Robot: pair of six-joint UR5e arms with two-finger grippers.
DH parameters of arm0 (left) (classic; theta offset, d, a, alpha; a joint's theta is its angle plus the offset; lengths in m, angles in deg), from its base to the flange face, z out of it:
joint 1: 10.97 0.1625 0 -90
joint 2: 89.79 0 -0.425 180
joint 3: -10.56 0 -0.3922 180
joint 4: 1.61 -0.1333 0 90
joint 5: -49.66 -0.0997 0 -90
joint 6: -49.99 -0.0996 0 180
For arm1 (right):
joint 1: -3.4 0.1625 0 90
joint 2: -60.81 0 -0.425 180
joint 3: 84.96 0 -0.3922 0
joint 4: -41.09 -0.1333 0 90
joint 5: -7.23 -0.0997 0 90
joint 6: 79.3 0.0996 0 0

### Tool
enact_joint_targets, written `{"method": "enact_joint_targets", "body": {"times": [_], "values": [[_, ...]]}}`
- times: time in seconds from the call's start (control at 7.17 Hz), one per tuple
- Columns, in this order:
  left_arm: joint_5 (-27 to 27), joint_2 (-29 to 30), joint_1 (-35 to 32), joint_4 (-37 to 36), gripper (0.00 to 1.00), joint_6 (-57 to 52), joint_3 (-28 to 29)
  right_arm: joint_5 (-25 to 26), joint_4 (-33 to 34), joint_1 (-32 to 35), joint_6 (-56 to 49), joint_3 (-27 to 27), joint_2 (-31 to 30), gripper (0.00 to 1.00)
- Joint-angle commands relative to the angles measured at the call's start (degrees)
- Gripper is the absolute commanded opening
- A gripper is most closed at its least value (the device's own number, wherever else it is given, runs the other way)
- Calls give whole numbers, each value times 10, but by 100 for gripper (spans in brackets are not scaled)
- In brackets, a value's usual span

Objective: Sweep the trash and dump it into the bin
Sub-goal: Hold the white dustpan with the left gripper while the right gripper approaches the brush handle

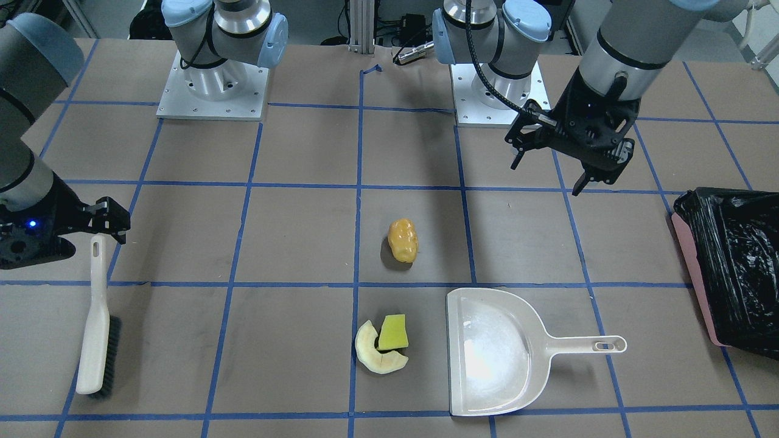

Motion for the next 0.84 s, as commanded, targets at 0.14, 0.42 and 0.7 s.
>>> {"method": "enact_joint_targets", "body": {"times": [0.14,0.42,0.7], "values": [[2,47,20,-78,100,-159,-20,3,89,-35,-47,-6,71,99],[2,76,53,-115,100,-334,-24,2,84,-35,-23,-29,81,99],[15,103,70,-147,100,-459,-19,3,100,-35,-29,-53,79,96]]}}
